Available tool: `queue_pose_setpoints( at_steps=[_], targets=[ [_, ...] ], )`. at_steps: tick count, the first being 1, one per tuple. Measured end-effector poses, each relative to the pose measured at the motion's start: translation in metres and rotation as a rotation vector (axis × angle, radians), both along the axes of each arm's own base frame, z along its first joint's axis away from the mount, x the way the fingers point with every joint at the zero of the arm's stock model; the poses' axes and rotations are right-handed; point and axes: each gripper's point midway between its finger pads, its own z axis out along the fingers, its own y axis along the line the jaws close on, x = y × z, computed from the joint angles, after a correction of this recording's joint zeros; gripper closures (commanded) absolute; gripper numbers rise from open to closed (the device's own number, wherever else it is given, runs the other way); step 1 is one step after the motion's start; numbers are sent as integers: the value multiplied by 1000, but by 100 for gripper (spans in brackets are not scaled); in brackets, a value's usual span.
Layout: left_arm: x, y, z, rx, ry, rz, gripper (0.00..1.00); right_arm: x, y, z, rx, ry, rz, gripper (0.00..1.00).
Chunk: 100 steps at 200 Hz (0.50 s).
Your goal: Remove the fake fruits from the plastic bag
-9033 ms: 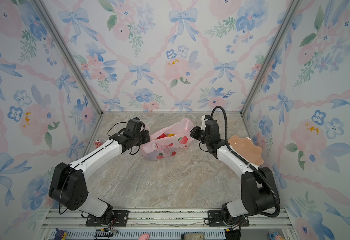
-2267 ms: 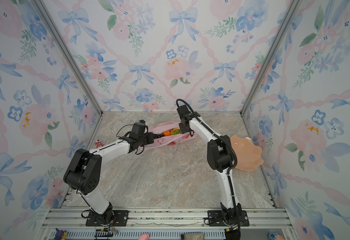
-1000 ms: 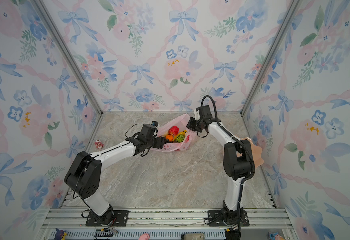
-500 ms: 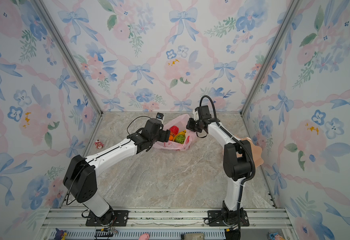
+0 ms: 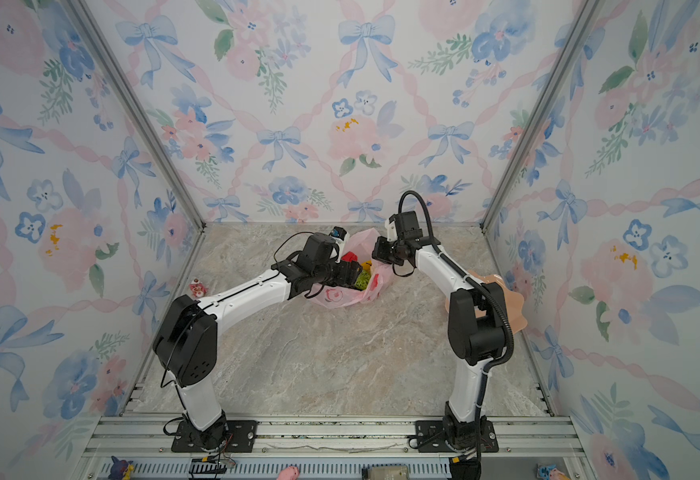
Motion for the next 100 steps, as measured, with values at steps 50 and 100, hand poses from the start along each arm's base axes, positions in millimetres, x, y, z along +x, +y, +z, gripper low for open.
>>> queue_pose_setpoints(
  at_steps=[50,100],
  targets=[
    [-2,11,36,136,-198,99,2,-1,0,-2,-1,4,0,100],
    [41,70,7,329,-213,240,2,-5,-2,-3,-3,9,0,100]
  ],
)
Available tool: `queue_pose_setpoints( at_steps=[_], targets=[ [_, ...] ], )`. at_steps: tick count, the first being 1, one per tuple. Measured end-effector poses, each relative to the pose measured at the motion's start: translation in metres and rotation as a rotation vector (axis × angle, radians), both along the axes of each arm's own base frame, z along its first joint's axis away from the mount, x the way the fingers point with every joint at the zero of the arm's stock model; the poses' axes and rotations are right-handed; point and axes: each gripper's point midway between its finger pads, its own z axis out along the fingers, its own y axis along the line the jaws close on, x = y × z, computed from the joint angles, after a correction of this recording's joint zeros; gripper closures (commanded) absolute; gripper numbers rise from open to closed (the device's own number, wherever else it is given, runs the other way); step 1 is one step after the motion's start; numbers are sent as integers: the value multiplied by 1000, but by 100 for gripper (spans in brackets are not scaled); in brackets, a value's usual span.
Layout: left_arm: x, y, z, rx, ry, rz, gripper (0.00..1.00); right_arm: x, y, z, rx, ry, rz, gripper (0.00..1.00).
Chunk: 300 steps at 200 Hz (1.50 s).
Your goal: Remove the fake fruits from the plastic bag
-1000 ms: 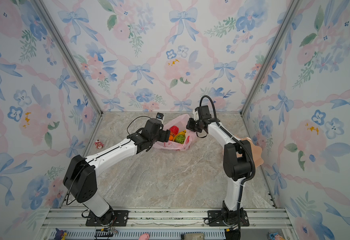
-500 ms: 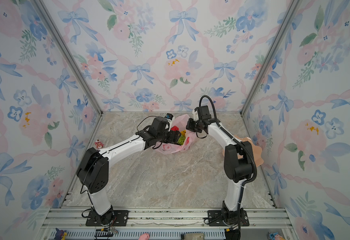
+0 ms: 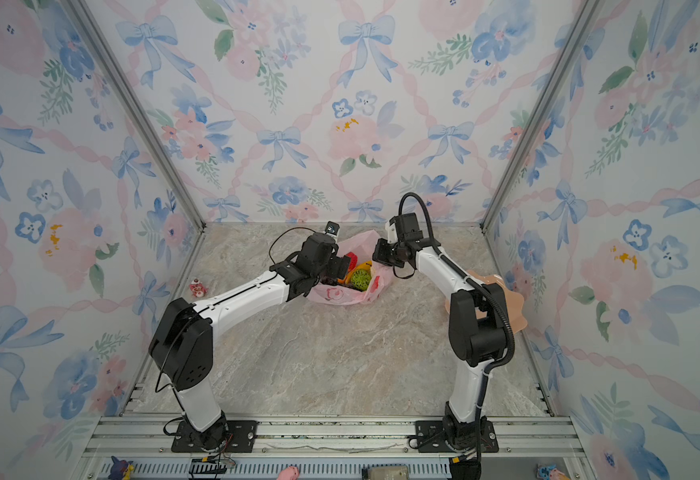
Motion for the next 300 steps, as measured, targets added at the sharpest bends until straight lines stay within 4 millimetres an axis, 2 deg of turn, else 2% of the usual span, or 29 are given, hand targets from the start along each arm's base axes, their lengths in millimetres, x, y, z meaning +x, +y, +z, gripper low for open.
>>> queue_pose_setpoints(
  at_steps=[24,51,67,93,106,131,144,168,200,207,209,226,237,252,280,300],
  targets=[
    [12,24,-36,58,78,43,4,-1,0,2,1,-2,0,100],
    [20,45,-67,40,169,76,21,-2,0,4,2,-6,1,100],
    [23,53,-74,5,206,83,38,-2,1,5,3,-10,4,100],
    [26,57,-79,-92,255,88,74,-2,2,7,5,-14,5,100],
    [25,57,-84,-148,284,84,85,0,-1,8,10,-18,-2,100],
    [13,68,-105,-293,353,90,91,7,-10,13,51,-24,-25,100],
    [7,74,-105,-387,363,85,93,13,-12,12,71,-17,-30,100],
    [0,91,-88,-601,336,72,96,27,1,9,113,-7,-7,100],
    [4,99,-77,-691,313,73,100,54,22,7,125,-21,15,100],
    [5,99,-76,-696,312,73,100,59,26,9,119,-32,19,90],
    [5,98,-75,-700,312,70,100,60,26,9,116,-33,20,84],
    [3,93,-75,-706,315,67,100,71,33,16,95,-59,25,54],
    [3,91,-75,-702,312,72,100,73,31,19,64,-66,16,39],
    [2,87,-74,-691,303,80,100,71,24,18,-10,-72,12,25],
    [-1,77,-71,-650,269,98,100,58,2,12,-240,-60,-26,13],
    [-4,67,-70,-620,245,110,100,37,-4,23,-400,-69,-34,8]
  ],
)
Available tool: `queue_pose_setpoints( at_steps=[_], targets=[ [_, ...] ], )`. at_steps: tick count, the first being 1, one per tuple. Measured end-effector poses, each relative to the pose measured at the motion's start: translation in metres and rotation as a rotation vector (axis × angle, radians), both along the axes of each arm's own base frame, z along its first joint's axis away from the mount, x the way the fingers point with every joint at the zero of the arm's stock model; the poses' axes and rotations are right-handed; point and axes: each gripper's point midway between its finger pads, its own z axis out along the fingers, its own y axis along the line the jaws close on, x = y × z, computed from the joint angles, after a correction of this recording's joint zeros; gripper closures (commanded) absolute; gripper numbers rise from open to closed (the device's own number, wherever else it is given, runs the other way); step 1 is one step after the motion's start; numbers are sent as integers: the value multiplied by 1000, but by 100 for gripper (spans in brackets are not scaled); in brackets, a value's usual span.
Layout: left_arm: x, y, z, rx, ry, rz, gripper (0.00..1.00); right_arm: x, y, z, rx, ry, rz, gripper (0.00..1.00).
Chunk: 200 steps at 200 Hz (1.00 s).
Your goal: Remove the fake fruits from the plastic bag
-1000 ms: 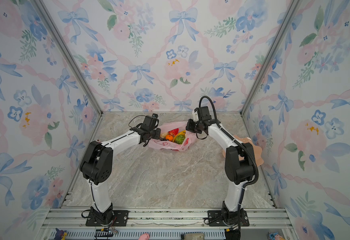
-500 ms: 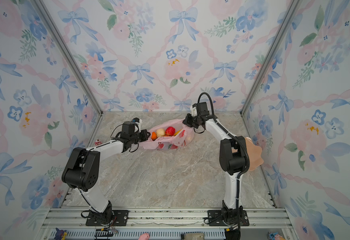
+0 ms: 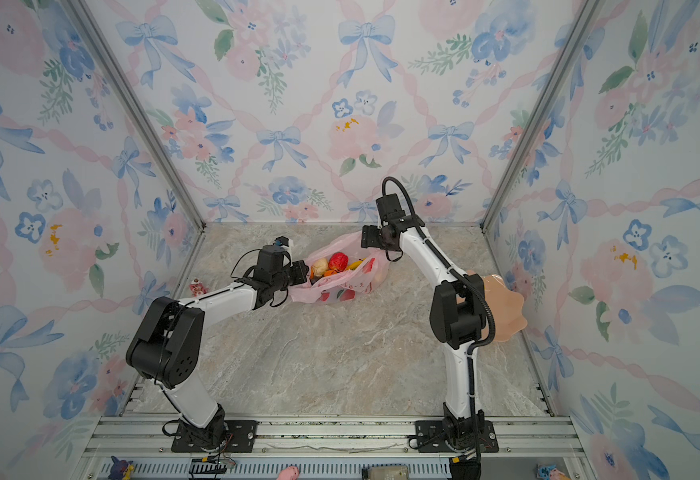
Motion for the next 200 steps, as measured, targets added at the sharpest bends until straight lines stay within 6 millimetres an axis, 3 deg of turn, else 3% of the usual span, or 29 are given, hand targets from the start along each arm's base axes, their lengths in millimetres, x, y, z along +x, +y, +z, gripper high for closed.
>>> queue_pose_setpoints(
  at_steps=[27,47,70,131,154,183,200],
  targets=[
    [-4,-9,0,36,-17,16,100,-27,8,26,-145,-48,4,4],
    [-5,-12,1,48,-24,31,100,-41,17,31,-214,-65,5,4],
    [-7,-12,1,55,-30,52,100,-54,19,15,-276,-34,-1,4],
    [-15,3,-8,58,-7,125,100,-68,-10,-39,-391,79,-49,17],
    [-15,13,-13,34,11,162,100,-76,-25,-70,-381,146,-70,35],
    [-11,34,-22,-24,43,220,100,-82,-40,-98,-329,219,-84,80],
    [-10,45,-25,-62,60,243,100,-78,-45,-109,-268,231,-93,98]
  ],
)
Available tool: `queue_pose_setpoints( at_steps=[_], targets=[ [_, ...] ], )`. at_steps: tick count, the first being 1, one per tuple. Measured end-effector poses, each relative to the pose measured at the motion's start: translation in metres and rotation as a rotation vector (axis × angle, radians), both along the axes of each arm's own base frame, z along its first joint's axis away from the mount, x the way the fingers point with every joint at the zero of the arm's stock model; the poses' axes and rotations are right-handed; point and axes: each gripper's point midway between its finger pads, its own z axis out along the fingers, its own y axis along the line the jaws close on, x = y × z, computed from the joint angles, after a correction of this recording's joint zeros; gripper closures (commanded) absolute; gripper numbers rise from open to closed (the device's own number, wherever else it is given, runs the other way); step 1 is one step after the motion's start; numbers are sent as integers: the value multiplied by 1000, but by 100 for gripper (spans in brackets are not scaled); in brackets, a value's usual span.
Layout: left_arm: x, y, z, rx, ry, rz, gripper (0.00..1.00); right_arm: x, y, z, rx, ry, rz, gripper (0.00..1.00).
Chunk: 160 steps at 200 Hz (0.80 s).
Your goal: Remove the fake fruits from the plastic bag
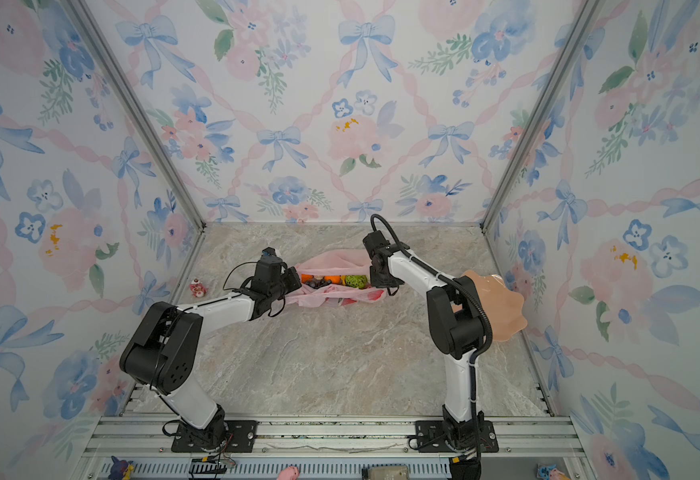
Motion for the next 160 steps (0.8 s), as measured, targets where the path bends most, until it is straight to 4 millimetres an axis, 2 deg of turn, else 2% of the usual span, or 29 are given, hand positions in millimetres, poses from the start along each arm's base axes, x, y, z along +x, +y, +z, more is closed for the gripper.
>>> queue_pose_setpoints(
  at_steps=[21,34,72,101,116,131,160],
  targets=[
    [-2,5,-4,-62,12,-8,100,3,-2,-7,133,-10,-23,100],
    [-4,4,-3,-97,17,-22,100,6,-3,-2,232,-34,-36,100],
    [8,-1,18,-152,-33,-63,100,34,7,44,497,-181,-35,100],
    [40,-14,43,-133,-96,-101,100,44,29,73,595,-266,10,100],
    [52,-26,51,-91,-110,-133,89,42,48,84,634,-289,53,100],
    [56,-40,56,-27,-110,-164,72,41,61,91,665,-302,79,100],
    [52,-51,58,73,-91,-183,48,38,65,92,700,-313,83,100]
  ],
)
